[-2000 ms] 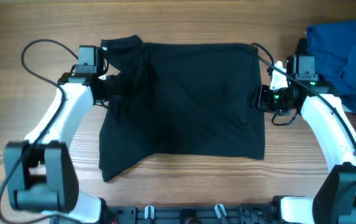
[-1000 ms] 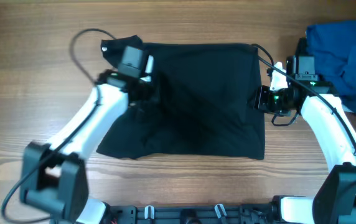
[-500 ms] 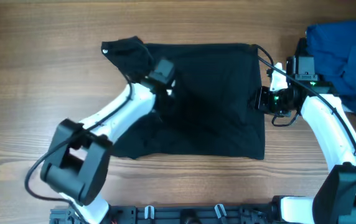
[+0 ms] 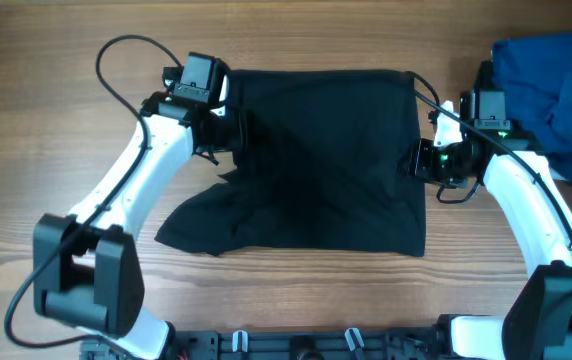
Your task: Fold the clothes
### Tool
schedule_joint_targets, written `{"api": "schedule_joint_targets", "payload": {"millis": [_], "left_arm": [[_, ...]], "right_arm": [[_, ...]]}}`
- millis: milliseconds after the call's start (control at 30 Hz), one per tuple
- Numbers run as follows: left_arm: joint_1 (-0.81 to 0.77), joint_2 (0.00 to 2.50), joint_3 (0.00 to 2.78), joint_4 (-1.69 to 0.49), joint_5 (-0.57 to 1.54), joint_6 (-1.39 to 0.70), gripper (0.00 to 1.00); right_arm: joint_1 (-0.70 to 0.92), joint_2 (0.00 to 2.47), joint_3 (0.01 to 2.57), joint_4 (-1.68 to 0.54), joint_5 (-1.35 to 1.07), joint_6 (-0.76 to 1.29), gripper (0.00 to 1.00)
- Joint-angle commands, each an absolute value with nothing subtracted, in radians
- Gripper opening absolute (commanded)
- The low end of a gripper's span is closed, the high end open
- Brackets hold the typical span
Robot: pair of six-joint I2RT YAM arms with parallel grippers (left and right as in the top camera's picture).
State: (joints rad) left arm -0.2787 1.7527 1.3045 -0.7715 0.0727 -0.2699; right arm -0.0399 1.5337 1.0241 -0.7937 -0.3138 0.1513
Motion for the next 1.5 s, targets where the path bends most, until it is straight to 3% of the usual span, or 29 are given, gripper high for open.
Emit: {"api": "schedule_joint_targets", "payload": {"millis": [0,133,233,367,500,800,933,1033,1400,1433,1467], "left_arm": [[-0.277,1.807,1.307,-0.771,0.089,-0.240,0.63],[-0.277,1.847,1.307,-0.767,0.090,-0.240,0.47],[-0.277,1.855,1.307,-0.746,0.090,-0.240,0.45],[-0.278,1.864,1.307,-0.694,0.139,-0.240,0.30],[-0.278,1.914,1.307,-0.681,0.149,-0.241,0.04],[-0.210,1.876,1.308,-0.725,0.021,-0.243,0.04],[-0.110,1.792,1.308,-0.745,-0.057,-0.238,0.04],[0.016,1.767,1.308,-0.752,-0.073,-0.115,0.04],[0.236,1.780,1.307,-0.691,-0.144,-0.030,0.04],[0.247,1.781,1.307,-0.690,-0.144,-0.031,0.18],[0.257,1.781,1.307,-0.692,-0.144,-0.034,0.53]], "right_arm": [[-0.036,1.545,1.040,-0.797,-0.315,0.133,0.49],[-0.036,1.545,1.040,-0.797,-0.315,0.133,0.49],[-0.036,1.545,1.040,-0.796,-0.315,0.133,0.49],[-0.036,1.545,1.040,-0.797,-0.315,0.133,0.49],[-0.036,1.545,1.040,-0.798,-0.315,0.133,0.49],[-0.036,1.545,1.040,-0.798,-0.315,0.133,0.49],[-0.036,1.545,1.040,-0.797,-0.315,0.133,0.49],[-0.036,1.545,1.040,-0.798,-0.315,0.133,0.49],[-0.036,1.545,1.040,-0.796,-0.314,0.131,0.49],[-0.036,1.545,1.040,-0.794,-0.314,0.130,0.49],[-0.036,1.545,1.040,-0.791,-0.314,0.130,0.49]]}}
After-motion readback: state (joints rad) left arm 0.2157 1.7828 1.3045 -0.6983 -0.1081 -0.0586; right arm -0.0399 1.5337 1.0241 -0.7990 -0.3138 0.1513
